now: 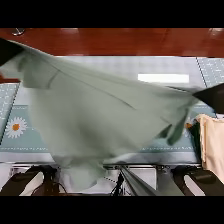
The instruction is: Fold the shirts.
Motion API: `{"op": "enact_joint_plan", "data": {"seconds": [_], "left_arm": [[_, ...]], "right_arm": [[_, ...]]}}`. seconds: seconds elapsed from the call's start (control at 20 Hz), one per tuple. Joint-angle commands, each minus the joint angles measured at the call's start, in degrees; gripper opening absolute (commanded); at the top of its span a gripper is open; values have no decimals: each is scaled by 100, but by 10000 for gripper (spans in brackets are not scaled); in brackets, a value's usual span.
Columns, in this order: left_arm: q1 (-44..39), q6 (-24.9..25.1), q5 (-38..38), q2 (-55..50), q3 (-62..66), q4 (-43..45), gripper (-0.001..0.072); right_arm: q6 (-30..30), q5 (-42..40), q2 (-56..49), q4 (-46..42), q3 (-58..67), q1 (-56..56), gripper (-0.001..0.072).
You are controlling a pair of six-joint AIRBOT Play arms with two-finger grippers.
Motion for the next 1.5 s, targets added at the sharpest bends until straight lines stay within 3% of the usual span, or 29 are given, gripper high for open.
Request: {"op": "enact_joint_plan", "data": {"seconds": [0.0,0.25,0.5,0.55,0.6,0.65,0.7,0.85,0.95,1.05,1.25,1.45], "left_arm": [[-275,238,977,-1106,-481,-284,23],[-850,236,2306,-2229,-481,-286,23],[-1405,129,2319,-2844,-483,-289,31],[-1506,129,2312,-2922,-487,-282,176],[-1558,129,2208,-2968,-485,-267,592],[-1552,149,2020,-2968,-470,-133,704],[-1451,114,1657,-2957,-365,267,704],[-693,-619,-184,-2907,-31,1698,704],[-7,-632,-949,-2704,-367,1812,704],[570,-691,-822,-2186,-1473,1327,704],[1110,-542,-240,-1246,-4212,1128,703],[1375,-299,741,-717,-5761,-129,703]], "right_arm": [[142,-1453,-981,-542,-1032,-7,21],[214,-2361,-3222,286,-55,-739,22],[184,-2409,-4699,2081,970,-1419,23],[192,-2430,-4828,2326,984,-1526,78],[188,-2393,-4896,2476,984,-1631,368],[127,-2245,-4898,2538,988,-1762,635],[24,-1961,-4872,2529,1043,-1947,626],[-476,-643,-4649,2208,1274,-2848,626],[-940,33,-4225,1217,1058,-3366,626],[-407,-590,-3495,544,-76,-3757,625],[-1158,-2031,-1725,1574,-3008,-3915,625],[-1604,-2212,-437,2712,-4778,-3915,625]]}}
